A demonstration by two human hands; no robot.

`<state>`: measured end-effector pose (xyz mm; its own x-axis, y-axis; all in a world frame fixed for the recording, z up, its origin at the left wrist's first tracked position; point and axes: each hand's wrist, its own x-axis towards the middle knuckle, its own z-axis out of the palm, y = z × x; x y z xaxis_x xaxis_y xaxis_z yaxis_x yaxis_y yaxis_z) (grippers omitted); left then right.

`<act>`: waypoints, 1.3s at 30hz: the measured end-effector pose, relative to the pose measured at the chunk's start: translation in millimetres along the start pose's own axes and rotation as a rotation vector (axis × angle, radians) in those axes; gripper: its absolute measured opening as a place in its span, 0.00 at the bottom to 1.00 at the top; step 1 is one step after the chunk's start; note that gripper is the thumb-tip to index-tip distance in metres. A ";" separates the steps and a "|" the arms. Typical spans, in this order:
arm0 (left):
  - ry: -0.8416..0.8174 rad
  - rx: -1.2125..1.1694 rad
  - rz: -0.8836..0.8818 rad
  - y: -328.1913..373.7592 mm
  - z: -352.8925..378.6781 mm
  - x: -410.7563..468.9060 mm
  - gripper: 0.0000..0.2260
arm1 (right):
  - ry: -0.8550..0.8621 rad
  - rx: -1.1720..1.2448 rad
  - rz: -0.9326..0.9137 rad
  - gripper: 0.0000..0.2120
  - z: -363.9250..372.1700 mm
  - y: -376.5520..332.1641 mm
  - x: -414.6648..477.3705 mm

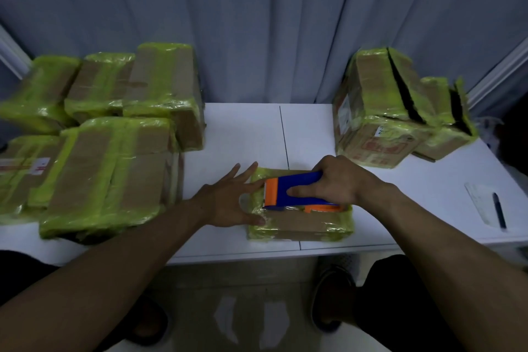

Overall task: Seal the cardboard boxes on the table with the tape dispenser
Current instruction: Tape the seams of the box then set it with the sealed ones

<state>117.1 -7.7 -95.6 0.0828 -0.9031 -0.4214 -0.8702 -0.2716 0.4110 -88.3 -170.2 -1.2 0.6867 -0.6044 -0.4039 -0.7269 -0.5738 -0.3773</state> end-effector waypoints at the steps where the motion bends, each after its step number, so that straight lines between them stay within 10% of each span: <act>1: -0.004 0.002 0.001 0.4 0.1 -0.3 0.45 | -0.001 0.000 0.001 0.27 -0.9 1.3 -1.0; 27: 0.233 0.132 0.066 -23.9 22.0 -50.6 0.33 | 0.007 -0.046 0.032 0.30 28.8 -49.1 8.7; 39: 0.330 0.329 -0.044 -14.7 45.3 -50.3 0.41 | -0.041 0.428 0.010 0.26 33.0 -16.3 -13.1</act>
<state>103.7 56.8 -117.2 0.2264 -0.9652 -0.1312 -0.9659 -0.2398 0.0975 -85.6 -134.6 -17.3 0.6848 -0.5816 -0.4391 -0.6758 -0.2814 -0.6813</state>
